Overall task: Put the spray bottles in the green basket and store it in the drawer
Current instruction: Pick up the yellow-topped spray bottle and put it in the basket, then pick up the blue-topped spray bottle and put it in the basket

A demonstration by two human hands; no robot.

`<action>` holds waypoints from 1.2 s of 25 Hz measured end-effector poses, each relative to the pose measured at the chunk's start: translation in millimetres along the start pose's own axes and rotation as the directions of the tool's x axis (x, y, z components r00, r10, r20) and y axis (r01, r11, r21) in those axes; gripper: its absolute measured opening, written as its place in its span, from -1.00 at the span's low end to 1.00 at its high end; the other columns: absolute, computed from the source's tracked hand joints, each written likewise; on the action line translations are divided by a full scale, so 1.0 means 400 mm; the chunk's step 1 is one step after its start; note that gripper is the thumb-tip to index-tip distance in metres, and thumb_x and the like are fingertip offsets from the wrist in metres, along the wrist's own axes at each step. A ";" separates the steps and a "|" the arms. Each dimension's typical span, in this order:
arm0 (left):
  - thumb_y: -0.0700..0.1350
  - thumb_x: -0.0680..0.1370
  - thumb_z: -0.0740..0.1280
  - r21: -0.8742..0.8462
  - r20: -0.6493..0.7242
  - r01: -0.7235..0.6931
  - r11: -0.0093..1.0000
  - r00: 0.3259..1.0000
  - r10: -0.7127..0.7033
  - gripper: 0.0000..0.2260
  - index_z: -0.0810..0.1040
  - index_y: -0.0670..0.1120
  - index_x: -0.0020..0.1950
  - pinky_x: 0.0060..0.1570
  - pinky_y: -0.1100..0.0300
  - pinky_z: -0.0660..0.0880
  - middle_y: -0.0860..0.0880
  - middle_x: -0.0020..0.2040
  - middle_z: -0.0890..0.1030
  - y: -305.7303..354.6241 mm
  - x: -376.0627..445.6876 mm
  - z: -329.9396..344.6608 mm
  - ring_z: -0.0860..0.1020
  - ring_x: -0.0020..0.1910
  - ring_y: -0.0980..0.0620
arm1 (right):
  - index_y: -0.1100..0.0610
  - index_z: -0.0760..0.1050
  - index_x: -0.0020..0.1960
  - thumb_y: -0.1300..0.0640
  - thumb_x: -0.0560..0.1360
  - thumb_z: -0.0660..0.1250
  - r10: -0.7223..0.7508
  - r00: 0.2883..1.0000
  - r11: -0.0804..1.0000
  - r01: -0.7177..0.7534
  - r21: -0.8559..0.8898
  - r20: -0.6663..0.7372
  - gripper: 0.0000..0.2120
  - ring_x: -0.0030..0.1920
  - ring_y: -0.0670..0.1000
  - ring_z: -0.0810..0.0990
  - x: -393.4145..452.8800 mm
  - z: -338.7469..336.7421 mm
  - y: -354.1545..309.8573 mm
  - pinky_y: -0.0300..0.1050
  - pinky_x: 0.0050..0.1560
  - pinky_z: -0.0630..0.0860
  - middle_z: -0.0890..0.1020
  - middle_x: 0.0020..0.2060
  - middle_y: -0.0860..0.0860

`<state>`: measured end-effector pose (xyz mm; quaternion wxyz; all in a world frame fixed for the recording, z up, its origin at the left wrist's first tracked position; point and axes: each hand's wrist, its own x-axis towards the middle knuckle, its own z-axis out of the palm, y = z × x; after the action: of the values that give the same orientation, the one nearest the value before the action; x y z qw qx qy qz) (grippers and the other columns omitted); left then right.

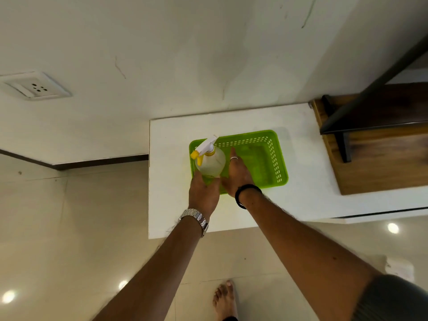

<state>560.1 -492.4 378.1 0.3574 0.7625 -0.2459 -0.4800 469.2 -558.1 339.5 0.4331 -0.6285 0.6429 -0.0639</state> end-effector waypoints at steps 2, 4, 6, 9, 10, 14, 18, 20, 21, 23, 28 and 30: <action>-0.08 0.58 0.35 0.031 -0.012 -0.006 0.999 1.000 0.007 -0.61 0.47 0.04 0.42 0.17 0.01 0.51 -0.08 0.26 0.62 -0.012 -0.008 -0.005 0.57 0.23 -0.14 | 0.14 -0.13 0.64 0.35 0.49 0.37 0.005 1.000 1.000 -0.005 -0.025 0.001 -0.09 0.51 0.18 0.31 -0.024 -0.004 0.014 0.00 0.39 0.34 0.18 0.59 0.14; -0.07 0.58 0.35 0.066 -0.028 -0.012 0.998 1.000 0.014 -0.60 0.45 0.01 0.43 0.14 0.06 0.45 -0.09 0.30 0.58 -0.024 -0.018 -0.009 0.54 0.26 -0.14 | 0.15 -0.12 0.63 0.32 0.51 0.36 0.000 1.000 0.999 0.001 -0.037 0.010 -0.12 0.51 0.17 0.32 -0.050 -0.012 0.029 -0.01 0.37 0.36 0.18 0.59 0.14; -0.06 0.59 0.35 0.097 -0.046 -0.027 0.995 0.998 0.032 -0.59 0.44 -0.01 0.44 0.13 0.10 0.40 -0.10 0.34 0.55 -0.035 -0.019 -0.019 0.51 0.30 -0.15 | 0.17 -0.10 0.63 0.28 0.52 0.35 -0.030 0.999 0.998 0.032 -0.052 0.027 -0.15 0.49 0.18 0.33 -0.073 -0.013 0.038 -0.01 0.35 0.38 0.19 0.58 0.15; -0.06 0.59 0.36 0.158 -0.043 -0.061 0.985 0.997 0.069 -0.56 0.42 0.00 0.47 0.16 0.09 0.39 -0.10 0.38 0.53 -0.048 -0.018 -0.031 0.49 0.34 -0.17 | 0.19 -0.06 0.63 0.22 0.55 0.33 -0.073 0.995 0.994 0.077 -0.072 0.061 -0.21 0.50 0.19 0.33 -0.109 -0.012 0.059 0.01 0.38 0.37 0.22 0.56 0.18; -0.05 0.59 0.36 0.178 -0.035 -0.065 0.982 0.997 0.072 -0.55 0.41 0.01 0.48 0.18 0.08 0.40 -0.10 0.39 0.52 -0.052 -0.017 -0.033 0.49 0.35 -0.17 | 0.19 -0.06 0.63 0.21 0.56 0.32 -0.078 0.994 0.994 0.083 -0.066 0.076 -0.22 0.50 0.19 0.32 -0.116 -0.012 0.066 0.02 0.40 0.36 0.22 0.56 0.19; -0.02 0.60 0.35 0.276 -0.007 -0.137 0.951 0.989 0.145 -0.59 0.43 0.00 0.44 0.14 0.09 0.40 -0.09 0.35 0.56 -0.062 -0.019 -0.040 0.51 0.32 -0.17 | 0.19 -0.03 0.62 0.20 0.59 0.29 -0.116 0.990 0.993 0.115 0.022 0.081 -0.27 0.53 0.19 0.26 -0.145 -0.021 0.078 0.02 0.45 0.29 0.21 0.57 0.20; -0.08 0.64 0.30 0.408 0.038 -0.265 0.874 0.961 0.274 -0.60 0.40 -0.07 0.48 0.24 0.06 0.43 -0.12 0.42 0.53 -0.105 -0.098 -0.033 0.50 0.38 -0.16 | 0.25 0.18 0.57 0.25 0.55 0.27 -0.306 0.946 0.949 0.312 0.049 -0.106 -0.38 0.51 0.22 0.29 -0.235 -0.062 0.113 0.10 0.49 0.26 0.35 0.49 0.25; -0.04 0.65 0.29 0.469 0.142 -0.375 0.799 0.925 0.351 -0.47 0.26 -0.10 0.60 0.50 -0.03 0.32 -0.09 0.58 0.36 -0.148 -0.192 0.002 0.34 0.55 -0.08 | 0.23 0.27 0.54 0.23 0.52 0.28 -0.394 0.903 0.919 0.388 -0.070 -0.168 -0.40 0.50 0.20 0.30 -0.302 -0.084 0.178 0.20 0.51 0.18 0.41 0.46 0.21; 0.03 0.64 0.26 0.517 0.200 -0.435 0.737 0.899 0.390 -0.40 0.17 -0.10 0.63 0.57 -0.03 0.23 -0.07 0.63 0.26 -0.170 -0.239 0.026 0.24 0.61 -0.05 | 0.18 0.27 0.55 0.19 0.51 0.28 -0.412 0.899 0.908 0.391 -0.150 -0.150 -0.40 0.53 0.16 0.25 -0.339 -0.094 0.218 0.23 0.53 0.09 0.38 0.48 0.16; 0.17 0.61 0.17 0.588 0.285 -0.519 0.620 0.851 0.442 -0.31 0.06 -0.09 0.66 0.60 0.01 0.10 -0.05 0.67 0.12 -0.203 -0.307 0.064 0.09 0.66 0.00 | 0.09 0.22 0.57 0.11 0.53 0.25 -0.420 0.905 0.877 0.385 -0.286 -0.069 -0.37 0.59 0.11 0.11 -0.406 -0.104 0.288 0.28 0.56 -0.08 0.27 0.56 0.11; 0.15 0.58 0.16 0.650 0.494 -0.612 0.451 0.791 0.362 -0.29 0.06 -0.10 0.66 0.60 -0.02 0.10 -0.05 0.68 0.11 -0.273 -0.447 0.298 0.08 0.67 -0.03 | 0.07 0.09 0.60 -0.21 0.55 0.20 -0.259 0.965 0.867 0.253 -0.430 0.046 -0.27 0.61 0.15 -0.02 -0.594 -0.184 0.614 0.35 0.54 -0.16 0.12 0.60 0.16; 0.16 0.56 0.14 0.672 0.557 -0.626 0.396 0.779 0.288 -0.29 0.09 -0.10 0.66 0.59 -0.05 0.12 -0.04 0.67 0.13 -0.319 -0.519 0.418 0.11 0.66 -0.05 | 0.07 0.07 0.61 -0.29 0.54 0.15 -0.147 0.989 0.904 0.145 -0.403 0.026 -0.24 0.60 0.18 0.01 -0.699 -0.214 0.774 0.36 0.53 -0.15 0.12 0.60 0.17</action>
<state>325.7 -315.4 346.3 0.0215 0.6365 -0.7051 -0.3118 135.2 -293.6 331.6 0.2866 -0.7503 0.5947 0.0362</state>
